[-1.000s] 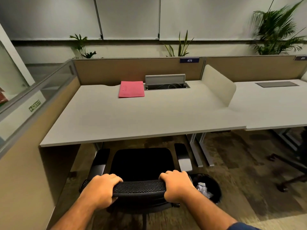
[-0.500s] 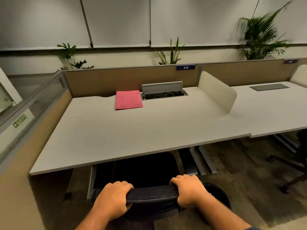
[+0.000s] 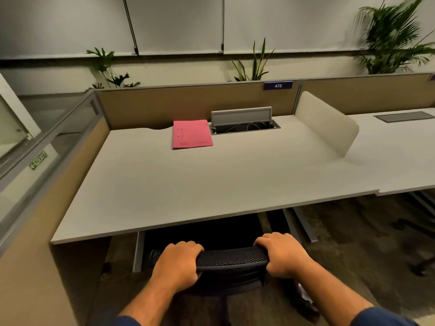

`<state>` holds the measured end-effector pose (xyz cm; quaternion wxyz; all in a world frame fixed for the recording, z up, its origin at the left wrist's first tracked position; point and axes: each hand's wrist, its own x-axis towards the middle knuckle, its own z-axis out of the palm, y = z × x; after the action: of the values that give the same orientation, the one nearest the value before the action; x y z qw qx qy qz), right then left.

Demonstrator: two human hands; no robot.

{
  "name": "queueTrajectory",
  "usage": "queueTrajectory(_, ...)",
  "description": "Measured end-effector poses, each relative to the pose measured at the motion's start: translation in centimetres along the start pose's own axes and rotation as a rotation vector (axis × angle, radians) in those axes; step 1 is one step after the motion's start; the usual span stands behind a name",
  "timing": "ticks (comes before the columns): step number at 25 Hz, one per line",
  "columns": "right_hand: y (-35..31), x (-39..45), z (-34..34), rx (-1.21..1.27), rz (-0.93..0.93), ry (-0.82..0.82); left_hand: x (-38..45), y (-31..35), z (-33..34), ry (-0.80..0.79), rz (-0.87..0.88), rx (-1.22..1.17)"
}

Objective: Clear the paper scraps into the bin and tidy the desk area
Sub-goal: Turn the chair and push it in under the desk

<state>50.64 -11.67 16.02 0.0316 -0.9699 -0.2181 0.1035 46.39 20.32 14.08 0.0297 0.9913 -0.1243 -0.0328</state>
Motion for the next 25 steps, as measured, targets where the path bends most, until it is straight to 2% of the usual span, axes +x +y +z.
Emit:
queueTrajectory(14, 6.8, 6.0, -1.7, 0.020, -0.142, 0.031, 5.9, 3.0, -0.8, -0.083, -0.137, 0.009)
queueTrajectory(21, 9.1, 9.2, -1.8, -0.004, -0.166, 0.058, 9.3, 3.2, -1.5, -0.101, -0.223, -0.073)
queueTrajectory(25, 10.0, 10.6, -2.1, -0.033, -0.152, 0.034, 10.9, 3.0, -1.1, -0.120, -0.201, -0.038)
